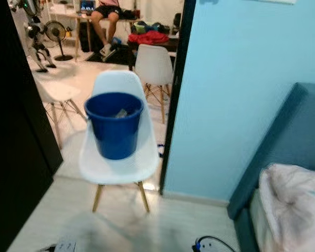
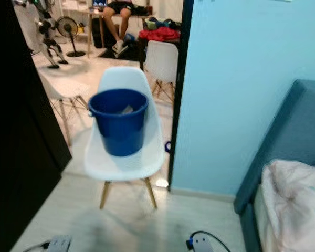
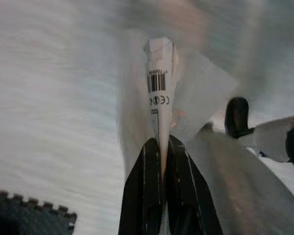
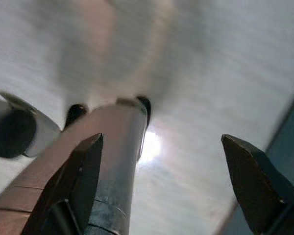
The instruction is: Clean up the room
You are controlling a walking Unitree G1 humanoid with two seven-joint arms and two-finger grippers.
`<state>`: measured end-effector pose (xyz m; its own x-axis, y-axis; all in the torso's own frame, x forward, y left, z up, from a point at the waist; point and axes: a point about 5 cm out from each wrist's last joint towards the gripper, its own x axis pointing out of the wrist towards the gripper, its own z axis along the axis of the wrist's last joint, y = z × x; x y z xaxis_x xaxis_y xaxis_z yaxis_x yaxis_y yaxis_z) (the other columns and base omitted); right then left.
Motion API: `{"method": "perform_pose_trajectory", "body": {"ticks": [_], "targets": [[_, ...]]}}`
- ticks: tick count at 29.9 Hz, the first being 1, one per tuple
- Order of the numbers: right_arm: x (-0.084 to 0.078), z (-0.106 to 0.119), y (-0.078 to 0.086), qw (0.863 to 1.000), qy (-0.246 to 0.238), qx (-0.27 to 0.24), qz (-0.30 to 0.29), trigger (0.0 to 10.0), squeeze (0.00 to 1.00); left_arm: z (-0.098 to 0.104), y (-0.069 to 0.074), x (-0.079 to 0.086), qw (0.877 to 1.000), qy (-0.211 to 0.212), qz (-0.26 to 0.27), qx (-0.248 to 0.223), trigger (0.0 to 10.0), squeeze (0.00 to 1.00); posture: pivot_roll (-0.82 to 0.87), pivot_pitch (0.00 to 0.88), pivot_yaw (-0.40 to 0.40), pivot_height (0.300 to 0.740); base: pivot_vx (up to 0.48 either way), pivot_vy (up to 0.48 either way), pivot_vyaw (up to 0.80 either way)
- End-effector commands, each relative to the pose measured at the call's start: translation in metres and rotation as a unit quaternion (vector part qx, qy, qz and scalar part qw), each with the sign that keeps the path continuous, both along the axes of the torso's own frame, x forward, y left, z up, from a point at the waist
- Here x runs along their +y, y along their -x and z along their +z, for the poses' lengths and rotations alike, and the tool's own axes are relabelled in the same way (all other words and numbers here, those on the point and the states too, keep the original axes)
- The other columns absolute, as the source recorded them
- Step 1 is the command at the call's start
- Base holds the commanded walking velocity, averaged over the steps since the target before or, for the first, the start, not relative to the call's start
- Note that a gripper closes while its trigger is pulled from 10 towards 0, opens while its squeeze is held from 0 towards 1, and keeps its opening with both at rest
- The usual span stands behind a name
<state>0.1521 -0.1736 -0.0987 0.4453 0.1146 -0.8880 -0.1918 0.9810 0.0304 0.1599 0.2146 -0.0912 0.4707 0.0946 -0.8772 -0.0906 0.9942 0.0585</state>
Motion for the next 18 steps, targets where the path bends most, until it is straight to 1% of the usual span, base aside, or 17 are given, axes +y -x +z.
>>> {"method": "perform_pose_trajectory", "body": {"ticks": [1,2,3,4,5,6,7,8,9,10,11,13,14,15,16,17,18], "targets": [[0.003,0.0,-0.002,1.0,0.007,0.005,-0.006,10.0,0.0,0.006,-0.009,0.009,1.0,-0.003,0.019,-0.019,10.0,0.0,-0.02,0.0,-0.044,0.735,0.371,0.0,0.0],[0.003,0.001,-0.004,1.0,0.01,0.005,-0.007,10.0,0.0,0.012,-0.022,0.011,0.998,0.005,0.043,-0.045,10.0,0.0,-0.02,0.0,-0.048,0.735,0.375,0.0,0.0],[0.003,0.001,-0.004,1.0,0.01,0.005,-0.007,10.0,0.0,0.012,-0.022,0.011,0.998,0.005,0.043,-0.045,10.0,0.0,-0.02,0.0,-0.048,0.735,0.375,0.0,0.0],[0.003,0.001,-0.005,1.0,0.011,0.005,-0.006,10.0,0.0,0.021,-0.037,0.015,0.995,0.011,0.069,-0.074,10.0,0.0,-0.02,0.0,-0.049,0.735,0.371,0.0,0.0],[0.002,0.001,-0.006,1.0,0.012,0.006,-0.005,10.0,0.0,0.032,-0.054,0.02,0.99,0.007,0.086,-0.109,10.0,0.0,-0.02,0.0,-0.052,0.735,0.371,0.0,0.0],[0.002,0.001,-0.006,1.0,0.012,0.006,-0.005,10.0,0.0,0.032,-0.054,0.02,0.99,0.007,0.086,-0.109,10.0,0.0,-0.02,0.0,-0.052,0.735,0.371,0.0,0.0],[0.001,0.002,-0.006,1.0,0.013,0.006,-0.004,10.0,0.0,0.04,-0.065,0.023,0.987,0.003,0.095,-0.13,10.0,0.0,-0.02,0.0,-0.052,0.735,0.368,0.0,0.0],[-0.002,0.002,-0.006,1.0,0.013,0.006,-0.004,10.0,0.0,0.053,-0.08,0.032,0.981,-0.022,0.105,-0.161,10.0,0.0,-0.02,0.0,-0.055,0.735,0.379,0.0,0.0],[-0.002,0.002,-0.006,1.0,0.013,0.006,-0.004,10.0,0.0,0.053,-0.08,0.032,0.981,-0.022,0.105,-0.161,10.0,0.0,-0.02,0.0,-0.055,0.735,0.379,0.0,0.0],[-0.01,0.002,-0.004,1.0,0.017,0.006,-0.006,10.0,0.0,0.088,-0.115,0.046,0.962,-0.06,0.115,-0.239,10.0,0.0,-0.02,0.0,-0.056,0.735,0.379,0.0,0.0],[-0.014,0.002,-0.003,1.0,0.02,0.006,-0.009,10.0,0.0,0.109,-0.133,0.05,0.949,-0.066,0.115,-0.287,10.0,0.0,-0.02,0.0,-0.056,0.735,0.382,0.0,0.0],[-0.014,0.002,-0.003,1.0,0.02,0.006,-0.009,10.0,0.0,0.109,-0.133,0.05,0.949,-0.066,0.115,-0.287,10.0,0.0,-0.02,0.0,-0.056,0.735,0.382,0.0,0.0],[-0.023,0.003,-0.001,0.999,0.028,0.008,-0.016,10.0,0.0,0.153,-0.168,0.038,0.913,-0.012,0.086,-0.398,10.0,0.0,-0.02,0.0,-0.057,0.735,0.398,0.0,-0.79],[-0.026,0.003,0.0,0.999,0.03,0.008,-0.022,10.0,0.0,0.17,-0.18,0.029,0.896,0.019,0.061,-0.44,10.0,0.0,-0.02,0.0,-0.057,0.735,0.398,0.0,-0.79],[-0.026,0.003,0.0,0.999,0.03,0.008,-0.022,10.0,0.0,0.17,-0.18,0.029,0.896,0.019,0.061,-0.44,10.0,0.0,-0.02,0.0,-0.057,0.735,0.398,0.0,-0.79],[-0.029,0.003,0.001,0.999,0.032,0.009,-0.026,10.0,0.0,0.185,-0.189,0.019,0.879,0.041,0.028,-0.474,10.0,0.0,-0.02,0.0,-0.056,0.735,0.382,0.0,-0.79],[-0.032,0.002,0.005,0.999,0.035,0.012,-0.027,10.0,0.0,0.199,-0.196,0.007,0.863,0.052,-0.01,-0.502,10.0,0.0,-0.02,0.0,-0.054,0.735,0.375,0.0,-0.79]]}}
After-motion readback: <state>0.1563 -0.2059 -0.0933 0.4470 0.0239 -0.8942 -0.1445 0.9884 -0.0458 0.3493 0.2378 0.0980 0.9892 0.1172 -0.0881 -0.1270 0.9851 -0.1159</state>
